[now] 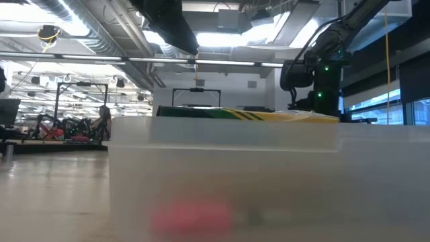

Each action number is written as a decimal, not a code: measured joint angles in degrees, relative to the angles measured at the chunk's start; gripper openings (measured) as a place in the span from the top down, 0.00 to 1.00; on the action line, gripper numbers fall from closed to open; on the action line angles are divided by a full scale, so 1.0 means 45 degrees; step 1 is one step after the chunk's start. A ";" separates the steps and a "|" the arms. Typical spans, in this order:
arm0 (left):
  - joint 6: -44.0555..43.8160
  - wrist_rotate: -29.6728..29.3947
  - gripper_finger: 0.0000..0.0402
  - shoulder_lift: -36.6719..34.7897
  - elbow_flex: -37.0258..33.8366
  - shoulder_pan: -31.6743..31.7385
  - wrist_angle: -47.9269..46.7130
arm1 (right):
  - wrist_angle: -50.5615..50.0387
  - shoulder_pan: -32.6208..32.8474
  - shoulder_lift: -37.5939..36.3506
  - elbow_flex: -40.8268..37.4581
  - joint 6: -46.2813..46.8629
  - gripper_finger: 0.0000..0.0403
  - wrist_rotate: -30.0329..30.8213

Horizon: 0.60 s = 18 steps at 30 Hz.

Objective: Pack school essentials
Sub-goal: Put the pink sticky note into the supply box

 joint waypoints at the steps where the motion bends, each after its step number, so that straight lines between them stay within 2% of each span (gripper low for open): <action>1: 0.0000 -0.0003 0.05 0.0000 0.0000 -0.0003 0.0002 | -0.0093 0.0000 0.0000 0.0000 0.0085 0.06 0.0002; 4: 0.0000 -0.0002 0.05 0.0000 0.0000 0.0001 0.0000 | -0.0004 -0.0010 0.0000 -0.0009 0.0299 0.02 -0.0005; 13: 0.0000 -0.0003 0.05 0.0000 0.0000 0.0002 0.0001 | 0.0575 -0.0010 0.1086 0.0047 0.0100 0.01 -0.0098; 18: 0.0000 0.0002 0.05 0.0000 0.0000 0.0001 0.0000 | 0.0654 -0.0015 0.1149 0.0041 -0.0001 0.01 -0.0058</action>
